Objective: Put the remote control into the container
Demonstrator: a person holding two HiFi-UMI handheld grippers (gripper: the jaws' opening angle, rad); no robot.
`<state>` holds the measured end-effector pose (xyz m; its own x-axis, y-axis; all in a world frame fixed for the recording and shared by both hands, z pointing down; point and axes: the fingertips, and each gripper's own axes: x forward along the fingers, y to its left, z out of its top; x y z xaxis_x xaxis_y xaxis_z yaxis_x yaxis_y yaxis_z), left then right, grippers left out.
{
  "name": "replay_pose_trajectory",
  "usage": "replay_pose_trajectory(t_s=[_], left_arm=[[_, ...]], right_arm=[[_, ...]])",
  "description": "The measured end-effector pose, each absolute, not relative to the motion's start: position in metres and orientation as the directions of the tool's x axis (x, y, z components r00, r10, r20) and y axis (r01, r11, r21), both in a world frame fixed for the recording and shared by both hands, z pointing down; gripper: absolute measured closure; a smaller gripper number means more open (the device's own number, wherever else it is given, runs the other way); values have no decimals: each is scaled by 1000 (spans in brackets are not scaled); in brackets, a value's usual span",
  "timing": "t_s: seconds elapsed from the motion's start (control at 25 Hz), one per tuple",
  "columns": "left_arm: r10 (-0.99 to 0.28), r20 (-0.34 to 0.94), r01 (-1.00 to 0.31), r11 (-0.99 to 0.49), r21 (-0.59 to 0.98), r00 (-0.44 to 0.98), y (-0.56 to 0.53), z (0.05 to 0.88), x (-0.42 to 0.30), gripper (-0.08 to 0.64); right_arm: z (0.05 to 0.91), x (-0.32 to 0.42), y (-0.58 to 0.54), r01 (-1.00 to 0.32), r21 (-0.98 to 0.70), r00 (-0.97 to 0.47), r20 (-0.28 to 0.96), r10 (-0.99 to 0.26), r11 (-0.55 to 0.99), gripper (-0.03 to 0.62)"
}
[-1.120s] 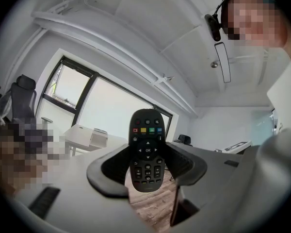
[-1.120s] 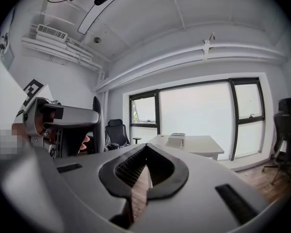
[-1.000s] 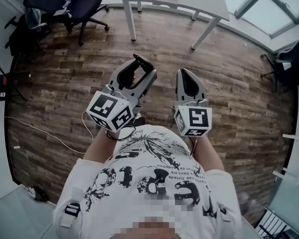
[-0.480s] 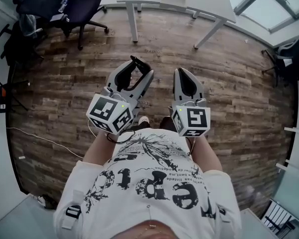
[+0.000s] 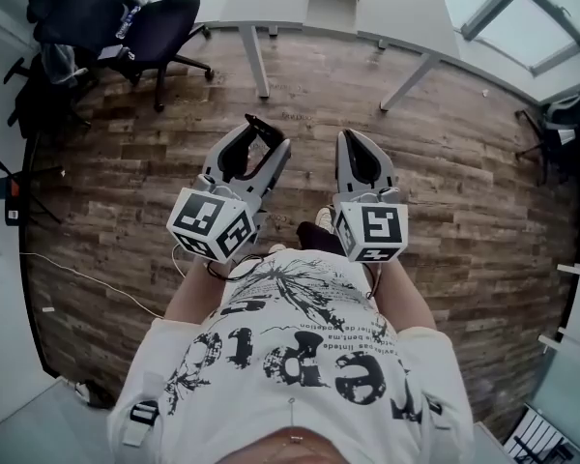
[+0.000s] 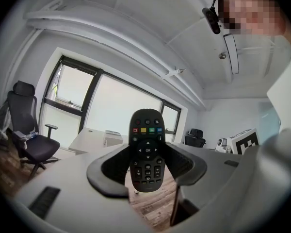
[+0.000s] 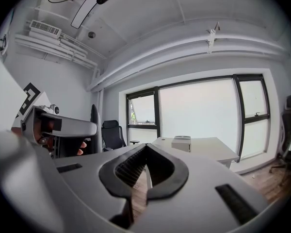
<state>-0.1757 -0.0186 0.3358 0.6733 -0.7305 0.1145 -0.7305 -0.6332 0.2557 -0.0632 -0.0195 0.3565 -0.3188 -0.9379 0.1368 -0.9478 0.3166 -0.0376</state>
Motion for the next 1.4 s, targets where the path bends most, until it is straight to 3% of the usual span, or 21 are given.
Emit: replay_pose_trajectory(t_s=[0.6,1.0,1.4], left_arm=[[-713,172,-731,-635,250,679,-113,339,-40,327],[-636,144,-648,-710,277,758,-193,343,-36,327],[-567,128,-579,-773,260,814,-300,337,-91,327]], right_arm=[[367,71,-120,-947,-83,-321,177,-931,310,591],[376,70,-181,-975,-59,-223,207,-953,215,591],[370,1,-276,-985,-16,-170,217,-961,170,591]])
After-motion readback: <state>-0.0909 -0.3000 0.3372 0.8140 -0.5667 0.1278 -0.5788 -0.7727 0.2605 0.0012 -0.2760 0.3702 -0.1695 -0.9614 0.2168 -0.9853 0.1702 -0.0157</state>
